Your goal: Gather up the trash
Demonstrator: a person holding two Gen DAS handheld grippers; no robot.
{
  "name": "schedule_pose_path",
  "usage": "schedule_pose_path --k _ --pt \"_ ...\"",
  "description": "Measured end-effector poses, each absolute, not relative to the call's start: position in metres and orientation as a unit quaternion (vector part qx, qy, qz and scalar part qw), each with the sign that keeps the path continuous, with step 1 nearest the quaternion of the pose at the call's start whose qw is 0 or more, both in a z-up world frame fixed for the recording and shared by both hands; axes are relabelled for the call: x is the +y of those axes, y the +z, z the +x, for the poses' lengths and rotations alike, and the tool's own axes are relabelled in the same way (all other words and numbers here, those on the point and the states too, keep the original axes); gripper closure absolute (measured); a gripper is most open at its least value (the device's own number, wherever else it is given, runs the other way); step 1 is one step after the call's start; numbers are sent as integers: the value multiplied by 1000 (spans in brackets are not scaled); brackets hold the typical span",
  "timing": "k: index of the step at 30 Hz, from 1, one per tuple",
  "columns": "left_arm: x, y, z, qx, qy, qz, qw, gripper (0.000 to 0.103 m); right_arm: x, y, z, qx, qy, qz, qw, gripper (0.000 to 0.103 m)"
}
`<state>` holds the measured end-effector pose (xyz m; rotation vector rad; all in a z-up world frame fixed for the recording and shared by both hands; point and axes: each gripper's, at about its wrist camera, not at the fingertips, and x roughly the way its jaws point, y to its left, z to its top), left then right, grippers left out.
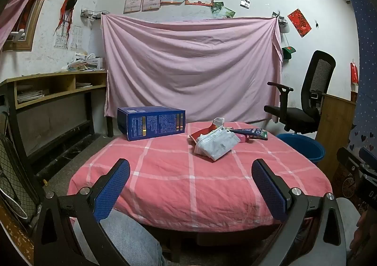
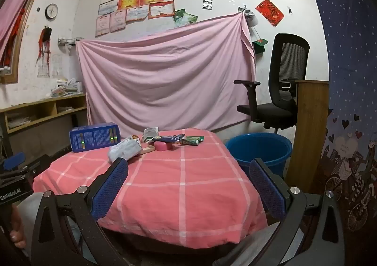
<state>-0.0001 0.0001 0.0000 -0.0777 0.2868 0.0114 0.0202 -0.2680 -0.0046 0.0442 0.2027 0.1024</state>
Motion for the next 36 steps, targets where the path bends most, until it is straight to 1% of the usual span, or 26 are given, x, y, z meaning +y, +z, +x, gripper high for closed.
schedule_pose_path --k 36 --pt "6 3 -8 141 6 -36 989 2 -268 -4 20 104 51 21 993 0"
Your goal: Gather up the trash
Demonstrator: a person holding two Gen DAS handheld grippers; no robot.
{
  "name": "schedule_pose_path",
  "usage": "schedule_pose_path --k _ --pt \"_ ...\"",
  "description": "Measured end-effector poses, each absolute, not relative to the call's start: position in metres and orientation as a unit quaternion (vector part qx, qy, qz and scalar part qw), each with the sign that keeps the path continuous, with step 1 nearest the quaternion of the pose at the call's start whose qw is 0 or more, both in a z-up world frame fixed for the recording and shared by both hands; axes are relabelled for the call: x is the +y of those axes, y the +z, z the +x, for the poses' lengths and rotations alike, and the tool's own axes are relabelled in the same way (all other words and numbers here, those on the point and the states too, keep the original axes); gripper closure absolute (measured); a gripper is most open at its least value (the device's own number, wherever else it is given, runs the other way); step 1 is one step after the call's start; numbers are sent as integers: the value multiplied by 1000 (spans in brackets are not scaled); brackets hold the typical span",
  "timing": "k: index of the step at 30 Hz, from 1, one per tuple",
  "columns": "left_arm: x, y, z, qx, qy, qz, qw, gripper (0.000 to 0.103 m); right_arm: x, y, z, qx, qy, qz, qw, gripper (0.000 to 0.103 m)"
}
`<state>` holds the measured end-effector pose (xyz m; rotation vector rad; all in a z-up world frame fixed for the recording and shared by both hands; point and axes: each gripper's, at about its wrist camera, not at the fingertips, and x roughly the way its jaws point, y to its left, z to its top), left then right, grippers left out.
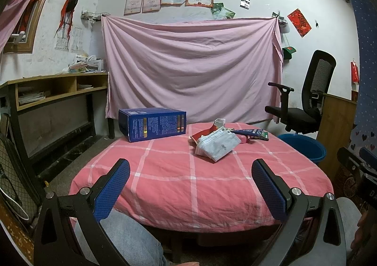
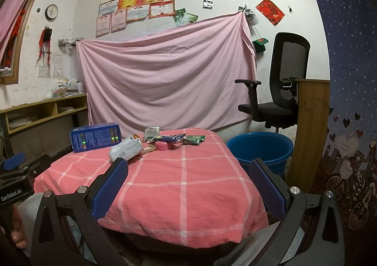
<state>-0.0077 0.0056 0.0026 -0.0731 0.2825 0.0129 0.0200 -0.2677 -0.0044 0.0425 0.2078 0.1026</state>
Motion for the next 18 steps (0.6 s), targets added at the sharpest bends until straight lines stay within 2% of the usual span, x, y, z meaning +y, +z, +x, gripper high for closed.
schedule_pose_path --k 18 --pt "-1 2 -2 139 5 -33 990 2 -268 -4 20 104 51 22 993 0"
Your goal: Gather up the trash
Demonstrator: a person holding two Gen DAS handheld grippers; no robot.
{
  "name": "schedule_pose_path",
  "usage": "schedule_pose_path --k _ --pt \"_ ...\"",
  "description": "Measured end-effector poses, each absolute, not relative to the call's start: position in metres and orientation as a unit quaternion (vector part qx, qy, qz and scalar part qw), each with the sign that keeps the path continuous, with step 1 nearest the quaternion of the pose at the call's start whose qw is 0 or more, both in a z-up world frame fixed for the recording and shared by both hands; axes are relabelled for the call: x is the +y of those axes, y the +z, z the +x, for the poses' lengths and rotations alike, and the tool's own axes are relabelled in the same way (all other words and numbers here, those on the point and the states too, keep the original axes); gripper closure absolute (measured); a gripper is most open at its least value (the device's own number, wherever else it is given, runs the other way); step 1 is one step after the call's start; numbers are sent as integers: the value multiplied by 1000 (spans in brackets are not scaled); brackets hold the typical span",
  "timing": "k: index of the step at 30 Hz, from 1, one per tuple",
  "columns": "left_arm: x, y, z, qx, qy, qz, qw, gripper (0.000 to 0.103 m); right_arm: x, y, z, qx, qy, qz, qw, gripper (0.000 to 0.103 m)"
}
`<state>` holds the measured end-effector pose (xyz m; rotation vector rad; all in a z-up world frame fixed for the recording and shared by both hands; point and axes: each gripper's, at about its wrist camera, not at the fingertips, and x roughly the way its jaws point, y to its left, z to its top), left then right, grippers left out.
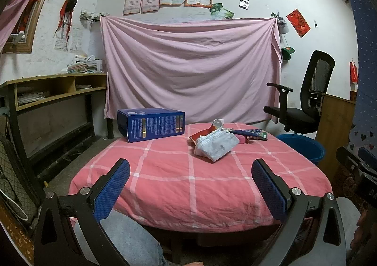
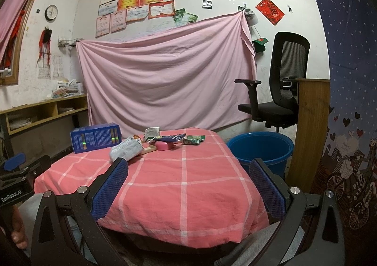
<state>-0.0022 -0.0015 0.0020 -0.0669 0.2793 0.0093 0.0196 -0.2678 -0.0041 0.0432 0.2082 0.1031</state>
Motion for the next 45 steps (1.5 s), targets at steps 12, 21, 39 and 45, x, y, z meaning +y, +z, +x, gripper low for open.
schedule_pose_path --k 12,21,39,45 --pt "-3 1 0 139 5 -33 990 2 -268 -4 19 104 51 22 993 0" --pt "-3 1 0 138 5 -32 990 2 -268 -4 19 104 51 23 993 0" --pt "-3 0 0 138 5 -32 990 2 -268 -4 19 104 52 23 993 0" --pt "-3 0 0 138 5 -32 990 2 -268 -4 19 104 52 24 993 0"
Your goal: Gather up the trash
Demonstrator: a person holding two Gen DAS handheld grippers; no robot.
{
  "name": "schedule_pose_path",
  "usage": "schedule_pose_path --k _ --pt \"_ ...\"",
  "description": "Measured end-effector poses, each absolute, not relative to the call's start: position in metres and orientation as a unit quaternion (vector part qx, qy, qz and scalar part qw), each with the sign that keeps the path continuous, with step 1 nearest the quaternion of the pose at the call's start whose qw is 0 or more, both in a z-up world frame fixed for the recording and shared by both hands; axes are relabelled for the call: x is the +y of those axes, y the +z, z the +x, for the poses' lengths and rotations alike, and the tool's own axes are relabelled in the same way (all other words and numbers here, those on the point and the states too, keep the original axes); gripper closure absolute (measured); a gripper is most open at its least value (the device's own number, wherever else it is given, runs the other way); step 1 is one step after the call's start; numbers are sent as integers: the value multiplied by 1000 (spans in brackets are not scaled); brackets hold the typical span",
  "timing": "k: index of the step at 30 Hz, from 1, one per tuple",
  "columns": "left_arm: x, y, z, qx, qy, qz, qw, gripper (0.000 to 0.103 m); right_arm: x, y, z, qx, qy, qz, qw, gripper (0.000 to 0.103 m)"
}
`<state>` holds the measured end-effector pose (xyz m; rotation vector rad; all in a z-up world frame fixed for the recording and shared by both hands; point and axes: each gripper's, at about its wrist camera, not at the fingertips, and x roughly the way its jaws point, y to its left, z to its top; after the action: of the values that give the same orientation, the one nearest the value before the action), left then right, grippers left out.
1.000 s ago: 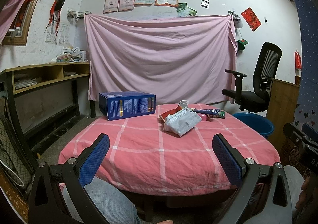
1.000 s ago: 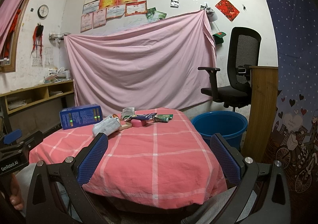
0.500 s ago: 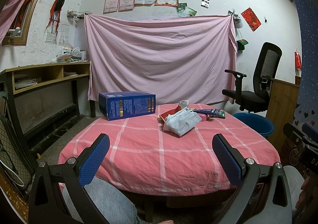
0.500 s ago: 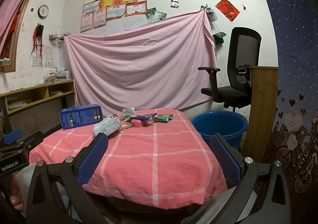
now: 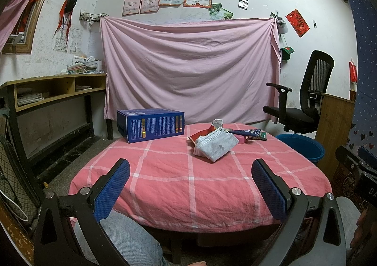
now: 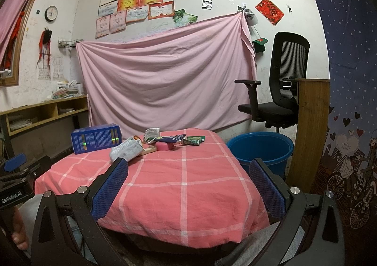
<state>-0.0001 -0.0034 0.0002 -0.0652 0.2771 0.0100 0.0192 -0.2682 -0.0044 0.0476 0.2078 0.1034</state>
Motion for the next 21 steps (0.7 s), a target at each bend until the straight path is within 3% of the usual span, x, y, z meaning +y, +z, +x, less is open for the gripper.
schedule_pose_path --k 21 --pt "2 19 -3 116 24 -49 992 2 -267 2 20 108 48 24 993 0"
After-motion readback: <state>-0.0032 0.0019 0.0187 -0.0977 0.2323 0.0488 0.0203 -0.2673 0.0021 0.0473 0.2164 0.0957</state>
